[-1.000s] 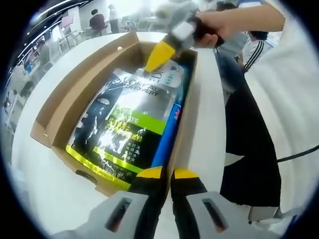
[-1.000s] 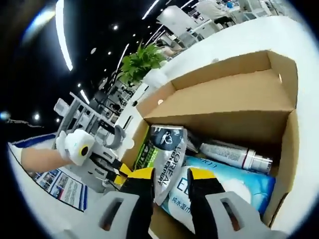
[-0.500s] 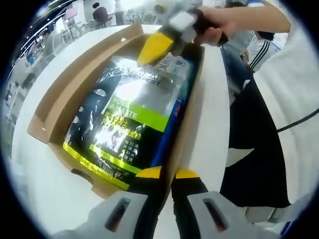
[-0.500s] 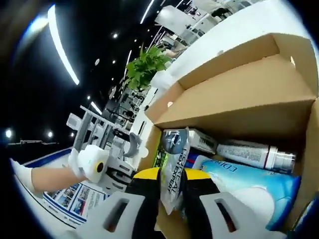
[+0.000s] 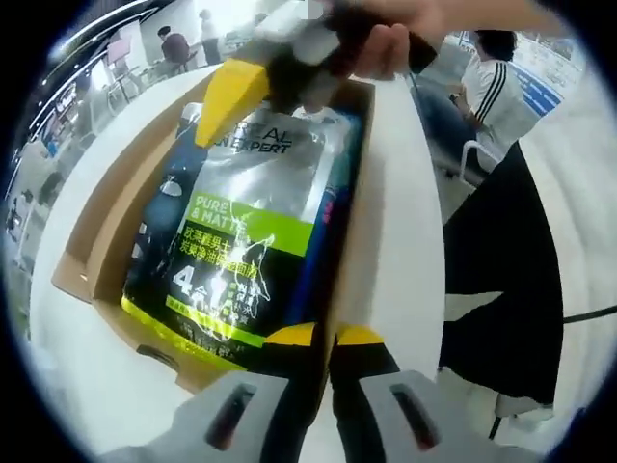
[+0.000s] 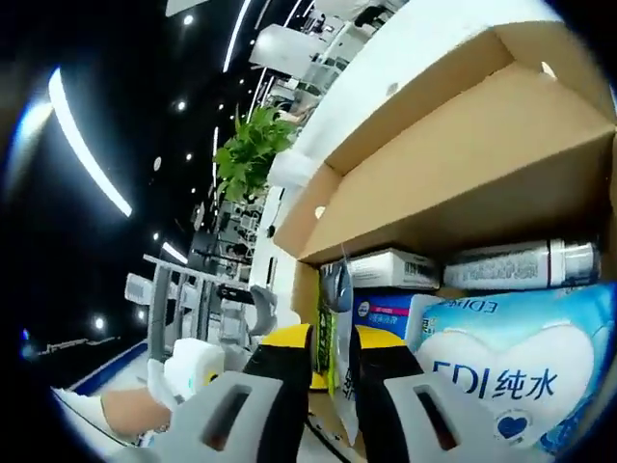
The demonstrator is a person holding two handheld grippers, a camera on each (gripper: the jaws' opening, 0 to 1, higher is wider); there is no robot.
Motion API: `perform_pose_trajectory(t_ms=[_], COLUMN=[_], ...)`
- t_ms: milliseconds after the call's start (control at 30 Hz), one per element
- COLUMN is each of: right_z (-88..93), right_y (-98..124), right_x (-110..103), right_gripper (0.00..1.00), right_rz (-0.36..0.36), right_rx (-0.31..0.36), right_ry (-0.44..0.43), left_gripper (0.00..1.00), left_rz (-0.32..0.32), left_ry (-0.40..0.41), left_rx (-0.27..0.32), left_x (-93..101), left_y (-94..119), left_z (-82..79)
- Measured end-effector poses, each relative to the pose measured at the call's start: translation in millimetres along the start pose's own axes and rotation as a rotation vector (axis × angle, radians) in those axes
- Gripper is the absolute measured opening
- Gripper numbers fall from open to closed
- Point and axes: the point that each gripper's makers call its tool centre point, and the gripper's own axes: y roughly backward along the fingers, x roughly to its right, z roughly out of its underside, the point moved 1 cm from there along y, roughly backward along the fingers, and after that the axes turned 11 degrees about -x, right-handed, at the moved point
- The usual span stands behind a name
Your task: Operate the shoe box by opening the lid, removing the specified soft item, and placing it in the target area until the item is outside and the box remains undamaged.
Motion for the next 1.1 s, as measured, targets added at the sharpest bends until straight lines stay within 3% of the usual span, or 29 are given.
perform_pose_trajectory(t_ms=[167, 300, 367, 700, 867, 967, 1033, 1100], right_z=[1.4, 5.3, 8.2, 14.4, 12.2, 19.0, 21.4, 30.4], right_y=[-17.8, -17.9, -11.7, 29.3, 60.8, 83.3, 106.6, 127.7], right_x=[-13.3, -6.8, -17.3, -22.9, -23.0, -26.2, -21.0, -25.1], right_gripper=[0.1, 0.01, 0.01, 0.0, 0.0, 0.0, 0.0, 0.0], right_rz=[0.035, 0.112, 0.057, 0.018, -0.087, -0.13, -0.115, -0.122], right_rx=[-0.003, 0.003, 0.031, 0.066, 0.188, 0.247, 0.361, 0.439], right_ry=[0.017, 0.012, 0.007, 0.024, -0.101, -0.123, -0.195, -0.147], left_gripper=[0.02, 0.02, 0.02, 0.02, 0.02, 0.02, 0.02, 0.02], left_rz=[-0.007, -0.005, -0.013, -0.018, -0.016, -0.02, -0.023, -0.029], left_ry=[-0.012, -0.009, -0.034, -0.047, -0.048, -0.047, -0.037, -0.039], left_rx=[0.007, 0.018, 0.02, 0.03, 0.029, 0.03, 0.029, 0.031], left_x=[0.0, -0.4, 1.3, 0.1, -0.5, -0.1, -0.9, -0.9], left_y=[0.3, 1.0, 0.8, 0.8, 1.4, 1.4, 1.2, 1.0], left_z=[-0.3, -1.0, -1.0, -0.8, -1.1, -1.0, -0.9, -1.0])
